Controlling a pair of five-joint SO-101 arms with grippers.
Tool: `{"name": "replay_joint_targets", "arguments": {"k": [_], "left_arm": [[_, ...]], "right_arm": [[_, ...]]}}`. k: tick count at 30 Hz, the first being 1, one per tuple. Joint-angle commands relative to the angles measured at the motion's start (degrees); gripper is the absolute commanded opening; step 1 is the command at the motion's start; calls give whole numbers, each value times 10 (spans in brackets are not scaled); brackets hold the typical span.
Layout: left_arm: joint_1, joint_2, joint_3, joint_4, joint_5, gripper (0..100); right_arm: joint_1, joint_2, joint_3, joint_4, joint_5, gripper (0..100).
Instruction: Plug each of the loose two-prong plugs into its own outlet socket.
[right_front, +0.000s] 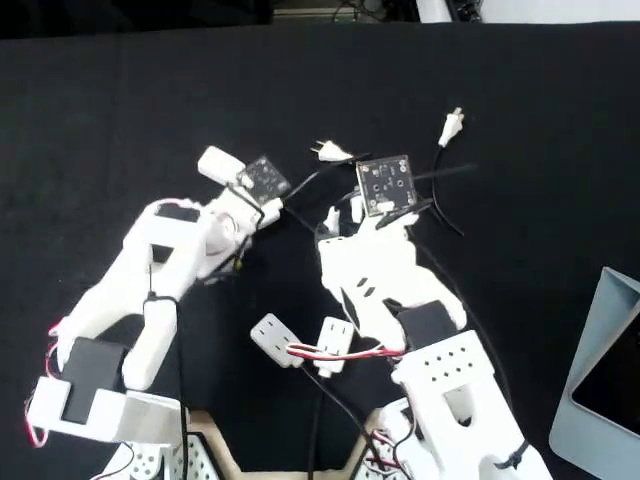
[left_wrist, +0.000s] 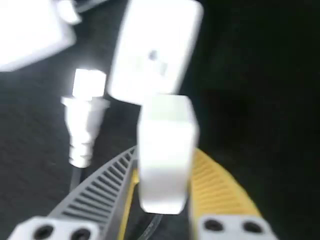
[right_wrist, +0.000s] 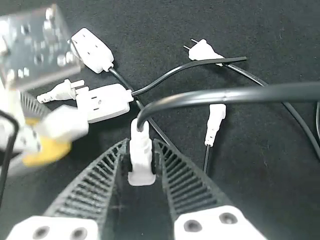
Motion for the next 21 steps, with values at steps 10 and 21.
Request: {"name": "replay_joint_targets", "arguments": {"k": [10,21], "left_arm": [[-24,-271,29,101,62,234],[-84,-108,-6,-55,99,234]], "right_arm": [[7,-9,-4,-11,-1,13],[7,-9,-2,-11,-1,13]]}}
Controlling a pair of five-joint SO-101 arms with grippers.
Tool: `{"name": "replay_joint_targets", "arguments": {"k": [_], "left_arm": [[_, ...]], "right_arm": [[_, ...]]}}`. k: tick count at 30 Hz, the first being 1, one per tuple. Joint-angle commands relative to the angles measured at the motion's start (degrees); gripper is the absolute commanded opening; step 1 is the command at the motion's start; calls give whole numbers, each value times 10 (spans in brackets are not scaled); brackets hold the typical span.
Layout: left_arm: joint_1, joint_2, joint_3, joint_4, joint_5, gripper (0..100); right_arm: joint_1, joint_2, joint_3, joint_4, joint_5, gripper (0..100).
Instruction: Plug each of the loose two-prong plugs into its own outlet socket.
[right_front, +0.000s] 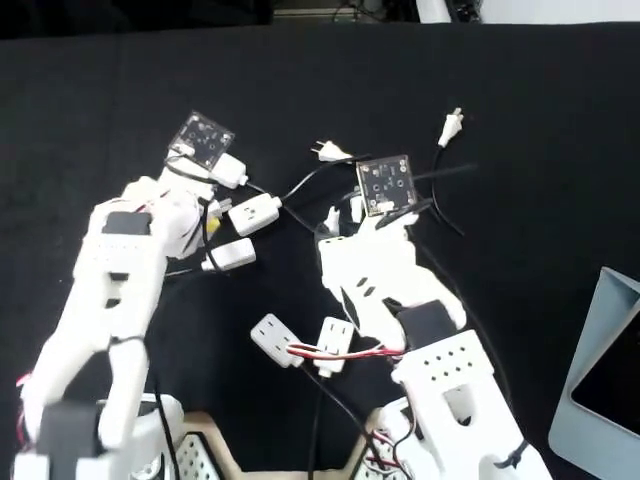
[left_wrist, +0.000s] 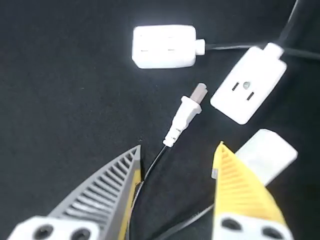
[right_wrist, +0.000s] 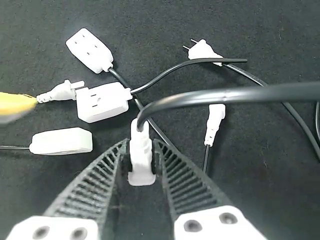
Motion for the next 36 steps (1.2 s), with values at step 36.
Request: {"name": "replay_joint_targets", "arguments": {"k": [36], "left_arm": [[144,-98,51,220,-251,301]], "right_arm": [[20,-9,-39,51,-5,13]]}}
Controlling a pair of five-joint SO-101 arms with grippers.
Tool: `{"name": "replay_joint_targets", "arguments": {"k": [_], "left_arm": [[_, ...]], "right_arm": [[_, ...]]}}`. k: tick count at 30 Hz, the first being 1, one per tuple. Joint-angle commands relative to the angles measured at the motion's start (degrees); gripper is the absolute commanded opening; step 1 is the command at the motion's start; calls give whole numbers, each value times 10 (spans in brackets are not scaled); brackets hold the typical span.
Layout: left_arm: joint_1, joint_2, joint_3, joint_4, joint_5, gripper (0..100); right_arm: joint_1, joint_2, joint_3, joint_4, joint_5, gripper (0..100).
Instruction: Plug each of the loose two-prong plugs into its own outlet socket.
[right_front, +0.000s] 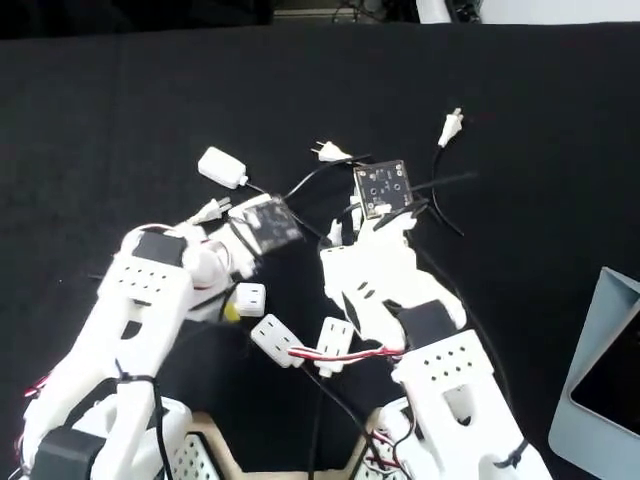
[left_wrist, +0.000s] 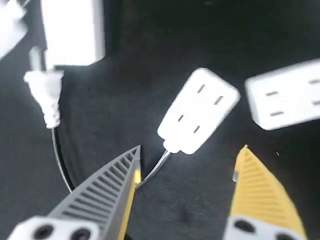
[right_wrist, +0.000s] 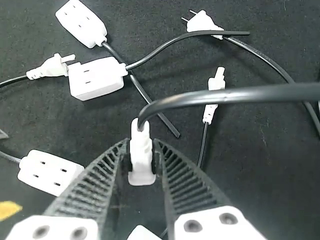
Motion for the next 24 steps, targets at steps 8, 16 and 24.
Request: {"name": "replay_joint_targets", "arguments": {"k": [8,16,24], "left_arm": [[41,114,-19,-85,-45,300],[42,199,-91,-87,3,182],[40,203,-92,-127,177,167]], "right_arm": [[33,-9,-39,-3,-5,13],[34,-9,-39,-3,-5,13],[34,-9,-40,-3,-5,13]]}}
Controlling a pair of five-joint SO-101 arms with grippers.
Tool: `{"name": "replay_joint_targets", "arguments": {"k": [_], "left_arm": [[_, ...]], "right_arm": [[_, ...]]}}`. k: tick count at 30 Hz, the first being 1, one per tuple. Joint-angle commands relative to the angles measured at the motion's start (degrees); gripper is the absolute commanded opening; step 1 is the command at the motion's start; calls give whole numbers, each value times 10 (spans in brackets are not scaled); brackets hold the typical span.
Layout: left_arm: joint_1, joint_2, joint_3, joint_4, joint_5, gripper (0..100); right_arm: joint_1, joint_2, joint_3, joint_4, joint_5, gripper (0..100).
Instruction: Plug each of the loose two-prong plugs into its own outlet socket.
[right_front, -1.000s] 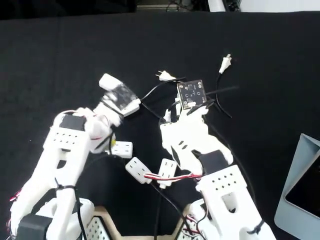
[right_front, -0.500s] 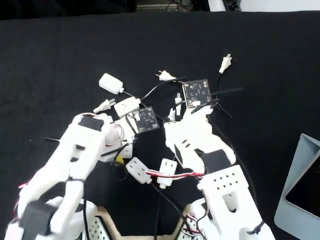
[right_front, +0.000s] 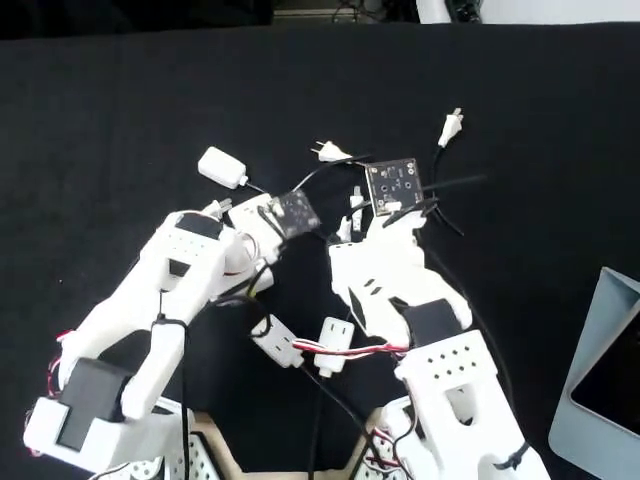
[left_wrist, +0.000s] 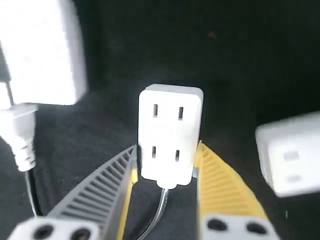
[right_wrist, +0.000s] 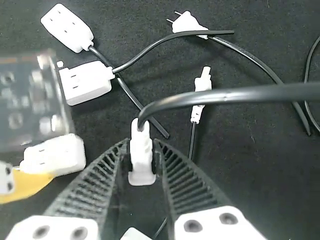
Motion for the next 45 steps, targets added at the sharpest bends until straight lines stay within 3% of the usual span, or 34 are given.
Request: {"name": "replay_joint_targets", "arguments": {"k": [1,5,10,16,24,28,32,37,45], "left_arm": [[0,2,-25,-34,119,189],[0,-15,-22,-12,150,293],[-23,-105,-27,45,149,288],[-109,-248,15,79,159,288],[-240,-367,128,76,244,288],[-264,-400,188,40,265,288],[-272,-420,255,-27,290,288],[-272,-425,284,-47,293,288],[-272,-422,311,-76,290,288]], "right_arm": [[8,-9,-40,-3,-5,13],[8,-9,-40,-3,-5,13],[6,-9,-43,-3,-2,13],[-33,-5,-51,-35,-2,13],[-145,1,2,-156,3,12],[-164,52,29,-225,41,11],[-164,132,31,-286,41,11],[-182,206,30,-345,43,11],[-218,225,34,-362,41,11]]}}
